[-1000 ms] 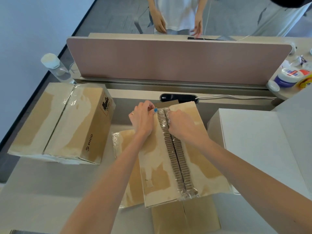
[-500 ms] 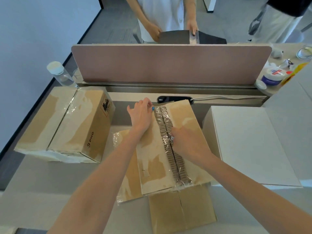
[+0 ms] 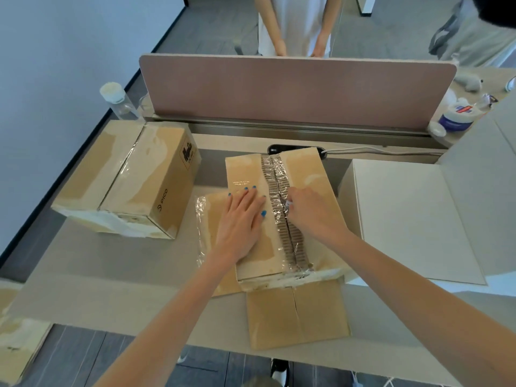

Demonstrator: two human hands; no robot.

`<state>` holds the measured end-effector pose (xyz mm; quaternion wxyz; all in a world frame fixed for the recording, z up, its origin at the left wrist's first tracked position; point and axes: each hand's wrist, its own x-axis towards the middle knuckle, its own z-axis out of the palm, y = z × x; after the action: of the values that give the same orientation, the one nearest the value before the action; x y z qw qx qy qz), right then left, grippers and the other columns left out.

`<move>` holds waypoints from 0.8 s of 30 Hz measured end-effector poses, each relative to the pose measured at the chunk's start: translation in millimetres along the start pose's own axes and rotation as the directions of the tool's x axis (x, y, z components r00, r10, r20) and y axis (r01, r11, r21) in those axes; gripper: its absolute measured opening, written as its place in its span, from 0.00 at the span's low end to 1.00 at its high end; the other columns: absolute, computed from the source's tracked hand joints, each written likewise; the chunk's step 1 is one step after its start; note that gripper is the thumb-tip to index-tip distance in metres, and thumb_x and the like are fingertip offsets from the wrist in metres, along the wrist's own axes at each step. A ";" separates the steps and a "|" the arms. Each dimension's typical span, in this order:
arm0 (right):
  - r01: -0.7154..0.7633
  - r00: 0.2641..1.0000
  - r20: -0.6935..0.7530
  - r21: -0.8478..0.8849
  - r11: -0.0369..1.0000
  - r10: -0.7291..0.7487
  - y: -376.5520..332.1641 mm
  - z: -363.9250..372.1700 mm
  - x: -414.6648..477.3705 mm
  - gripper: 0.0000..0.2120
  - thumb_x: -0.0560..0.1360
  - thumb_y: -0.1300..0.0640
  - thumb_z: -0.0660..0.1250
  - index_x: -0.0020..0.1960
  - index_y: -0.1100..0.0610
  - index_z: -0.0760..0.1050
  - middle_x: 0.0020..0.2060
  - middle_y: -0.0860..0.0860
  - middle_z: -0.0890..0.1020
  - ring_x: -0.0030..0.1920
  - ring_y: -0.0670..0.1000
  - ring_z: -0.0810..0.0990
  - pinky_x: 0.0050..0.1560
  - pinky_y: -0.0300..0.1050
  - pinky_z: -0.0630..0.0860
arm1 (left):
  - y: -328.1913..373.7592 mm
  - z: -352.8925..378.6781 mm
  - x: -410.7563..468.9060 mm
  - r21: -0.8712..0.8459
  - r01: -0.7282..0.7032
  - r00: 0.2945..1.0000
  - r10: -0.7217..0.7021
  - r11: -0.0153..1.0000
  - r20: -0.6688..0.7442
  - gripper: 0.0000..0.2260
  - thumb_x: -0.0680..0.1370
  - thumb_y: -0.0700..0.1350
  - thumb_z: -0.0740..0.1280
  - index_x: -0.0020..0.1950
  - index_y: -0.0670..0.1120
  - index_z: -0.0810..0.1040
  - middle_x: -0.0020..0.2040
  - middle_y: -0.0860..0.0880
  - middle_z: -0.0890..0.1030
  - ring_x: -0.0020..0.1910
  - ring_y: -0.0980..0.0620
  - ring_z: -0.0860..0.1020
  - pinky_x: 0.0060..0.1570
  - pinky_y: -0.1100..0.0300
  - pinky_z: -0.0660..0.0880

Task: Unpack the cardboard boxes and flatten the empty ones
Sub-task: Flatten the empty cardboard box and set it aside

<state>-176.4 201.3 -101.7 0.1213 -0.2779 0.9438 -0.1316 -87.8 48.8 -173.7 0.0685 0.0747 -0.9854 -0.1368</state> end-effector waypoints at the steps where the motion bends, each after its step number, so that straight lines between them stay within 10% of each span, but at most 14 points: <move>1: 0.002 1.000 -0.010 -0.014 1.000 -0.003 0.4 0.8 -1.1 0.06 0.76 0.63 0.60 0.52 0.58 0.73 0.42 0.55 0.76 0.43 0.58 0.78 0.41 0.48 0.72 | 5.7 -1.2 -11.7 -0.004 0.002 1.000 -0.002 1.000 0.014 0.21 0.83 0.53 0.53 0.75 0.52 0.68 0.79 0.50 0.62 0.79 0.50 0.56 0.78 0.50 0.45; 24: 0.044 0.996 0.089 -0.162 0.986 -0.030 -11.8 8.5 -103.2 0.03 0.75 0.61 0.64 0.49 0.59 0.74 0.44 0.55 0.78 0.47 0.57 0.78 0.41 0.44 0.69 | 40.9 14.6 -72.7 0.193 0.067 0.996 -0.077 0.979 0.043 0.32 0.80 0.61 0.36 0.81 0.50 0.55 0.82 0.45 0.51 0.80 0.44 0.45 0.78 0.46 0.42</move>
<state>-83.8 247.6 -89.8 0.1362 -0.3099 0.9399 -0.0439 -24.0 103.5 -184.4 0.0315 0.1130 -0.9920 -0.0458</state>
